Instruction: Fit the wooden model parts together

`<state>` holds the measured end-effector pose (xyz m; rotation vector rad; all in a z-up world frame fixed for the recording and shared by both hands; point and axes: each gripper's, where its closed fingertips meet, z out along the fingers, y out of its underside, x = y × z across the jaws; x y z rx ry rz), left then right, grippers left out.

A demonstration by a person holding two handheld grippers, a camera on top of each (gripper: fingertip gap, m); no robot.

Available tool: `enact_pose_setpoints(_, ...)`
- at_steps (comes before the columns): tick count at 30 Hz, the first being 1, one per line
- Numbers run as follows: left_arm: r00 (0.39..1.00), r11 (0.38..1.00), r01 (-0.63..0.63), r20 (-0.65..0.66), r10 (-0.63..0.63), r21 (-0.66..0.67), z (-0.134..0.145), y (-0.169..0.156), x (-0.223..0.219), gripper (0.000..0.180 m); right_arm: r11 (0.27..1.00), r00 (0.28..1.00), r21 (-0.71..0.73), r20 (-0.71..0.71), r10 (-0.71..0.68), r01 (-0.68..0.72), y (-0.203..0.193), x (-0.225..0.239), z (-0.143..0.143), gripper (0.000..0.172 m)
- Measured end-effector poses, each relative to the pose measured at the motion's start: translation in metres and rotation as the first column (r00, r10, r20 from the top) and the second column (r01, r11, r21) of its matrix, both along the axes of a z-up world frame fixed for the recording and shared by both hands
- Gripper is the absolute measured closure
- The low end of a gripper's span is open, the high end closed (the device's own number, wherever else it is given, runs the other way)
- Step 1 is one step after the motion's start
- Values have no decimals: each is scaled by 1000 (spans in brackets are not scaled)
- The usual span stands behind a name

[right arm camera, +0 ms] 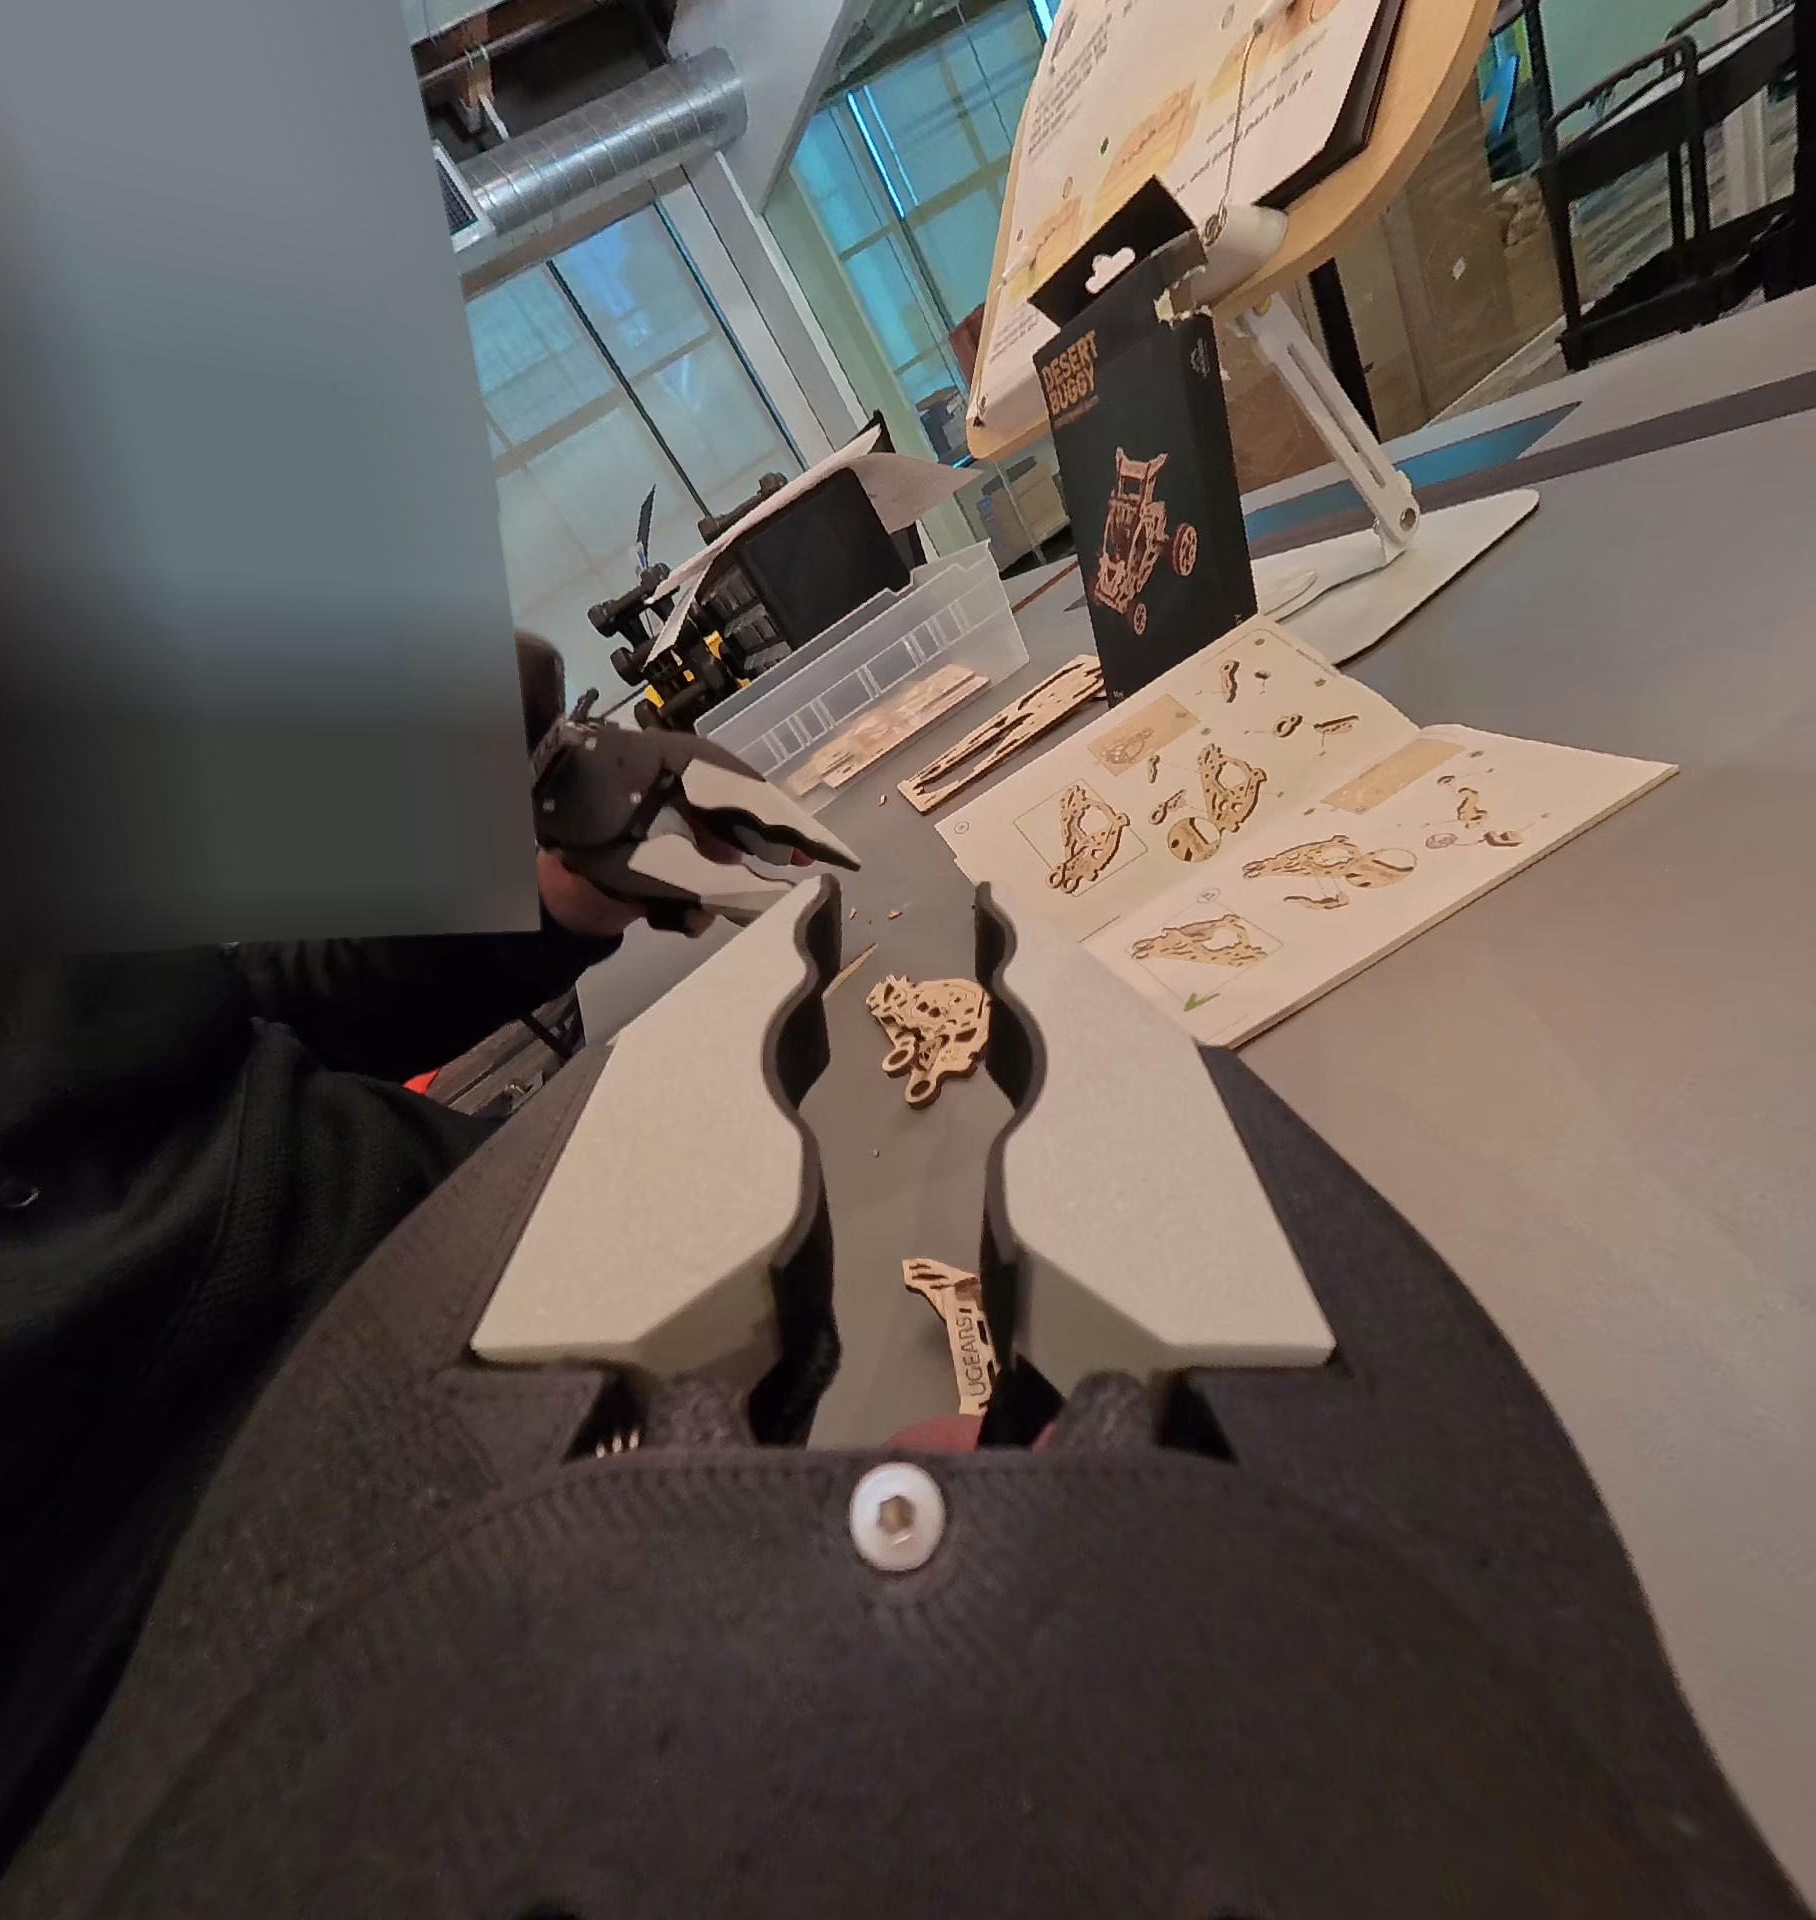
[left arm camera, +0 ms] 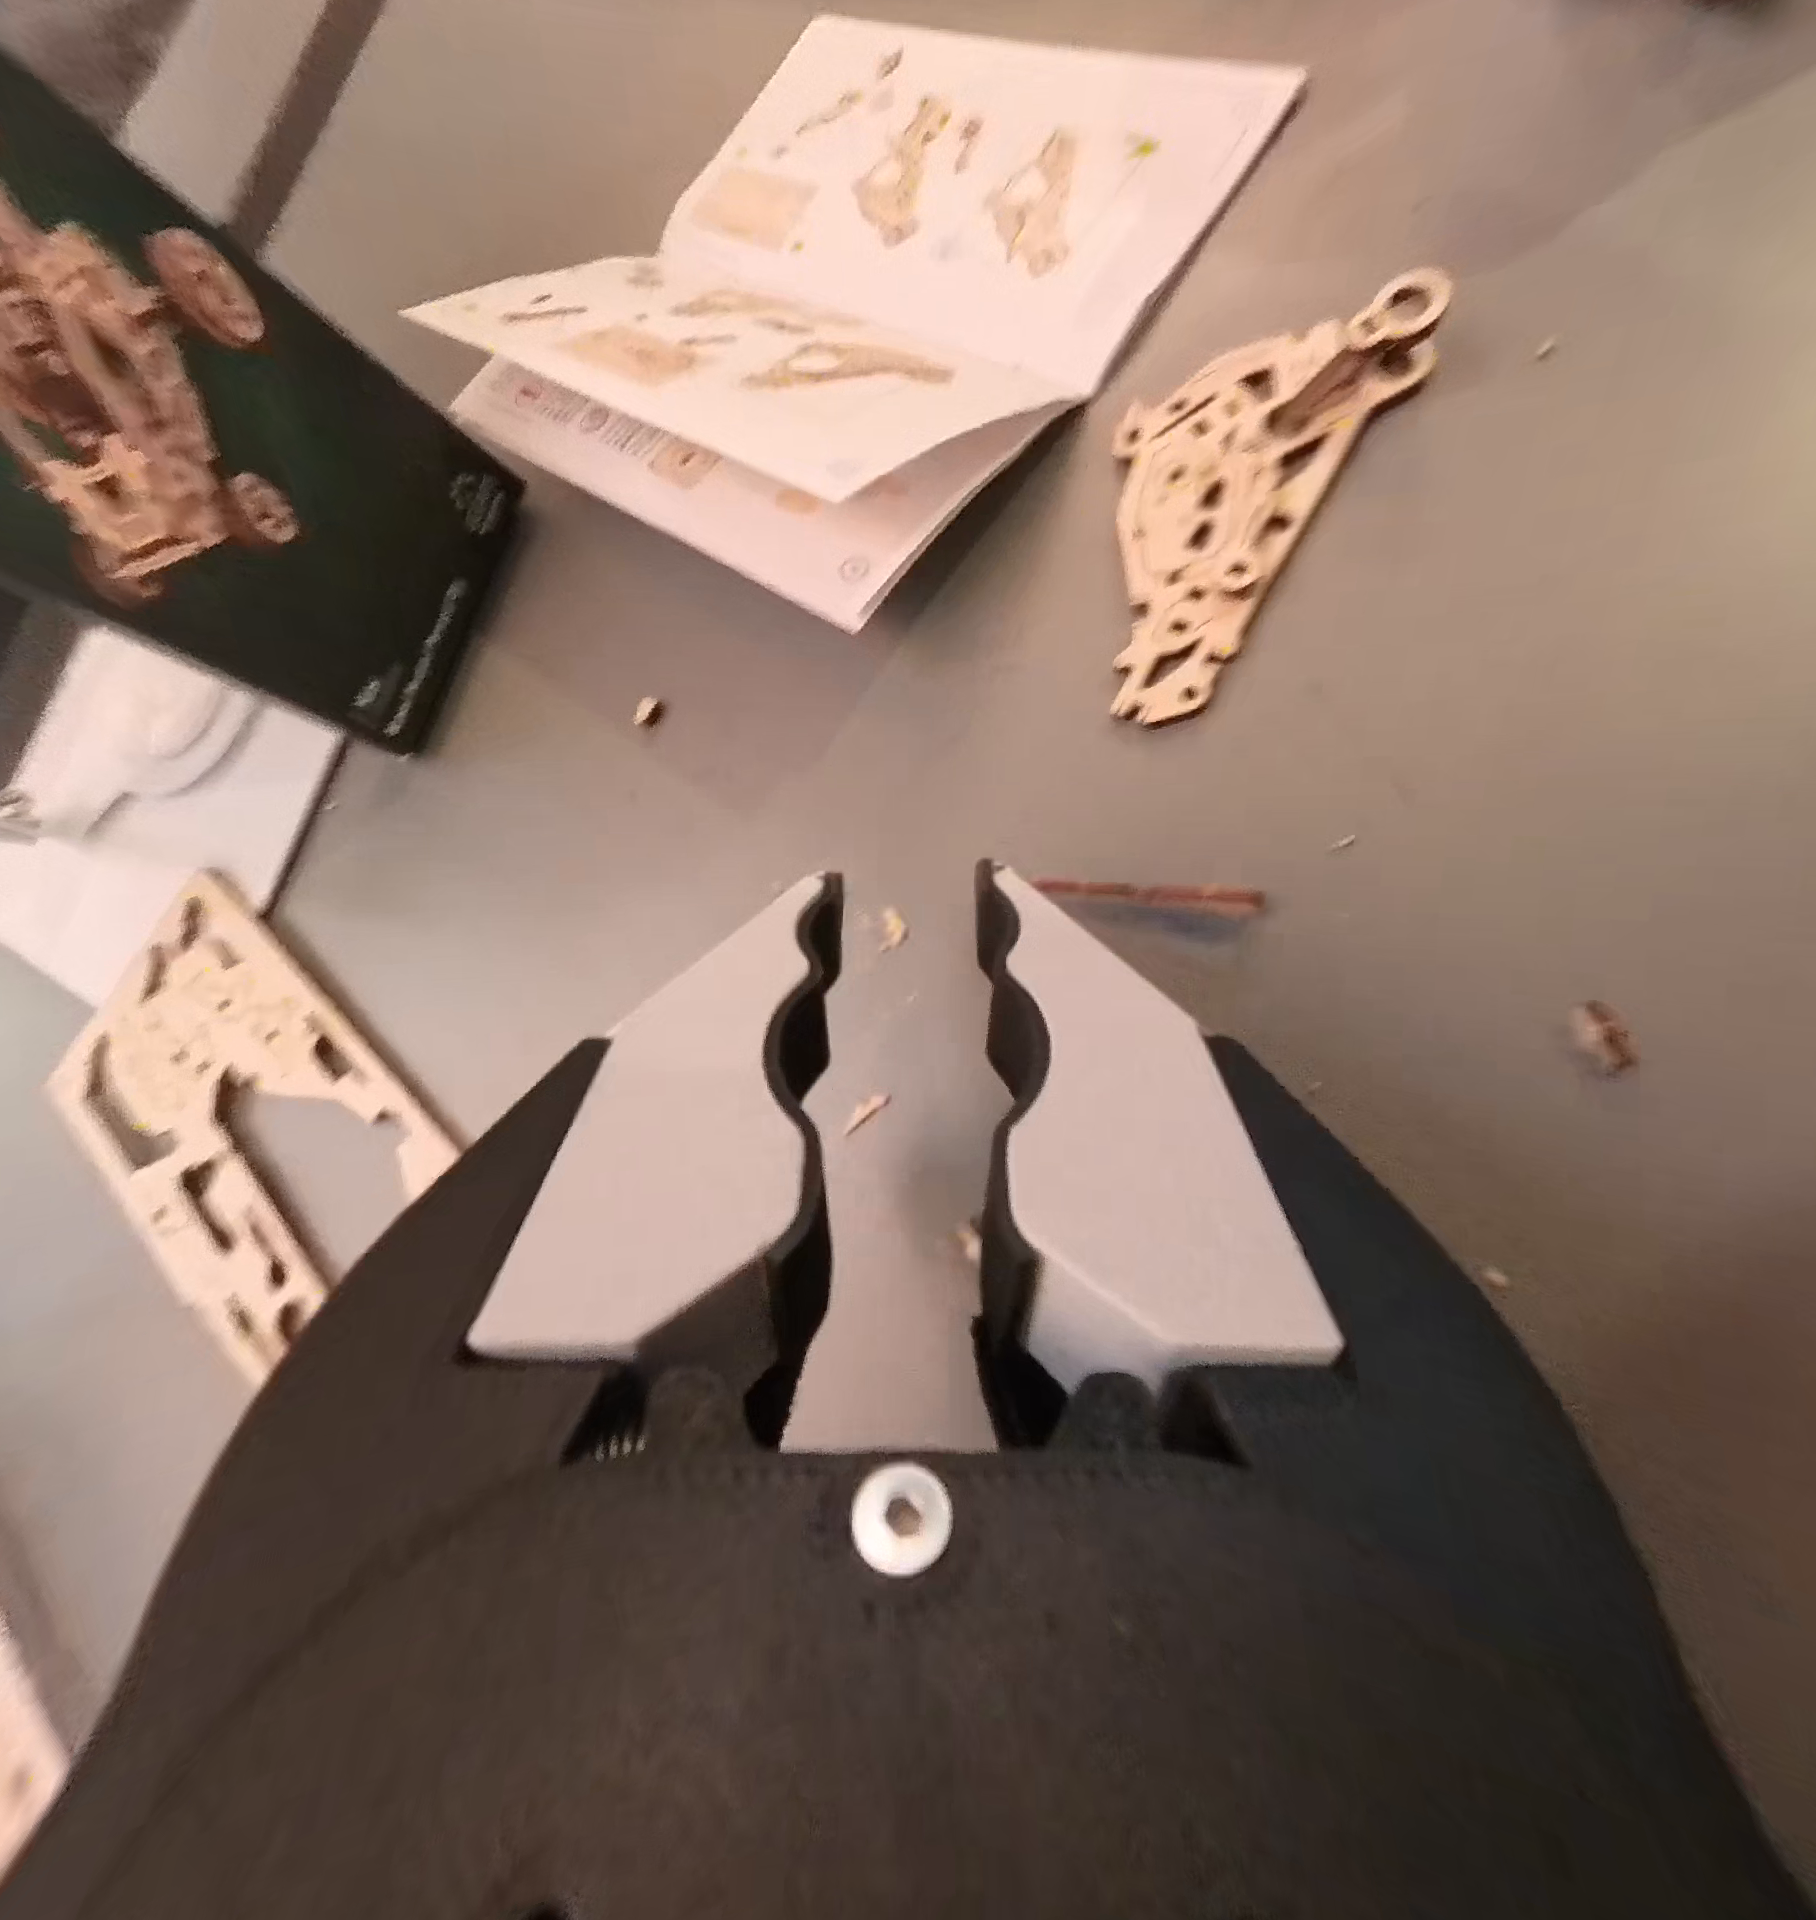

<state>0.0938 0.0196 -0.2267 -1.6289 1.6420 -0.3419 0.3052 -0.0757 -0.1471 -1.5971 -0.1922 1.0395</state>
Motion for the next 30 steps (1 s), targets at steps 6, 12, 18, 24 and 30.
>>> enact_pose_setpoints(6, 939, 916, -330, 183, 293, 227, 15, 36, -50, 156, 999, 1000, 43, -22, -21, 22, -2, 5, 6, 149)
enact_pose_setpoints(12, 930, 806, -361, 122, 346, 470, 5, 40, -72, 155, 997, 999, 69, -36, -31, 34, -4, 8, 10, 150)
enact_pose_setpoints(18, 906, 785, -411, 115, 406, 464, 3, 51, -78, 157, 995, 998, 88, -47, -37, 41, -6, 9, 13, 150)
enact_pose_setpoints(24, 913, 791, -389, 83, 400, 472, -2, 51, -76, 158, 994, 997, 102, -61, -41, 47, -7, 11, 15, 150)
enact_pose_setpoints(30, 914, 795, -384, 73, 398, 470, -4, 51, -76, 159, 993, 997, 108, -68, -40, 48, -8, 12, 16, 150)
